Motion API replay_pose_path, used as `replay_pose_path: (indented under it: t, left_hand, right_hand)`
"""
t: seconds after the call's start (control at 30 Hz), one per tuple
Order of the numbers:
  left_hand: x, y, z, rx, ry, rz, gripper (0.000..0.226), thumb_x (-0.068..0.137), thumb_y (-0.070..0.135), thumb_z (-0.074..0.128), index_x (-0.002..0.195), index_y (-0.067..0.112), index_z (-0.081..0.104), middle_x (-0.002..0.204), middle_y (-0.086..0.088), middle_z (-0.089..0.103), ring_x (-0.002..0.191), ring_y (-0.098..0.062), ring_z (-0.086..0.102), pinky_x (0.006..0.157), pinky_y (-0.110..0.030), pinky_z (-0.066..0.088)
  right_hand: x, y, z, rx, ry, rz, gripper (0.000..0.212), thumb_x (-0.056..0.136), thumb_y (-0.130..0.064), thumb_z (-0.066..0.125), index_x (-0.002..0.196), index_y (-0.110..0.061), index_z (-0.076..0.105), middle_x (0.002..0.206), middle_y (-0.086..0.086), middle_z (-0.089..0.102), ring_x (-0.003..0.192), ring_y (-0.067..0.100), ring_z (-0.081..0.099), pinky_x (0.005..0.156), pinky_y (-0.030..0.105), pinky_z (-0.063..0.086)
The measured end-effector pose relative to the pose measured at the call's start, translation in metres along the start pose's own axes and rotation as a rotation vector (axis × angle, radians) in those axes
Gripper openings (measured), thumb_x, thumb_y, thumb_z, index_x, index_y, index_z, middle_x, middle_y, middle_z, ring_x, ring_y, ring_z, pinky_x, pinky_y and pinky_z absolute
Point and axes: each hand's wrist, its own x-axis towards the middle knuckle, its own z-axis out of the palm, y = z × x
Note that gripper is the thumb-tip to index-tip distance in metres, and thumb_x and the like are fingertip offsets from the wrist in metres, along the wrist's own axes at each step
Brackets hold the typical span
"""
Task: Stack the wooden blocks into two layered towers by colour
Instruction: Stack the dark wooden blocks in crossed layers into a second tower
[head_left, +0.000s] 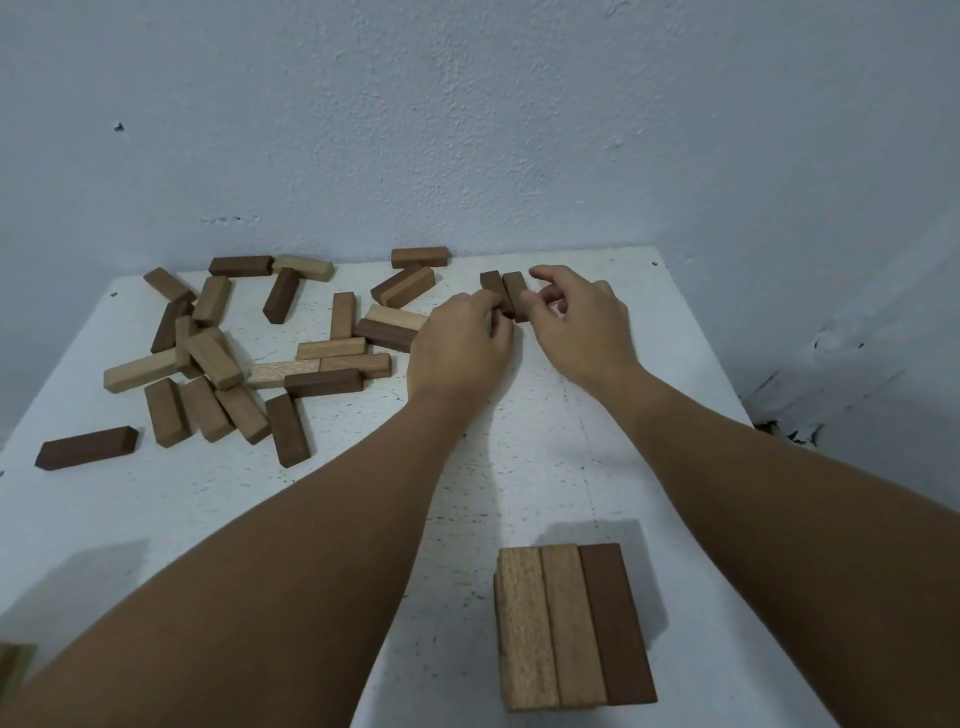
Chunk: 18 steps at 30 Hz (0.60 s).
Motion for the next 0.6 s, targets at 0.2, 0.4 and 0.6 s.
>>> replay_pose_path:
  t: [0.2,0.4,0.6]
  left_hand:
    - [0.001,-0.005,-0.004,-0.120,-0.009,0.008,0.024,0.101,0.025,0.054,0.114,0.022,0.074,0.081,0.006,0.065,0.074,-0.011,0.057,0.069,-0.033,0.049]
    - [-0.019,-0.013,-0.024,0.122,0.073,0.070,0.036,0.102,0.026,0.059,0.135,0.014,0.064,0.111,-0.009,0.061,0.099,-0.024,0.057,0.086,-0.039,0.050]
    - [-0.044,-0.035,-0.018,0.546,0.183,-0.025,0.058,0.096,0.055,0.053,0.135,0.014,0.061,0.141,-0.016,0.040,0.128,-0.036,0.028,0.107,-0.051,0.030]
  right_hand:
    - [-0.001,-0.002,-0.001,-0.126,-0.069,-0.136,0.036,0.104,-0.043,0.052,0.138,-0.052,0.057,0.109,-0.011,0.059,0.111,0.021,0.050,0.104,0.043,0.042]
    - [0.000,-0.002,-0.001,-0.152,-0.086,-0.144,0.030,0.103,-0.044,0.053,0.129,-0.054,0.065,0.106,-0.015,0.049,0.112,0.018,0.047,0.106,0.041,0.038]
    - [-0.001,-0.001,-0.002,-0.138,-0.098,-0.149,0.027,0.101,-0.046,0.057,0.123,-0.054,0.068,0.114,-0.011,0.059,0.117,0.019,0.048,0.107,0.039,0.033]
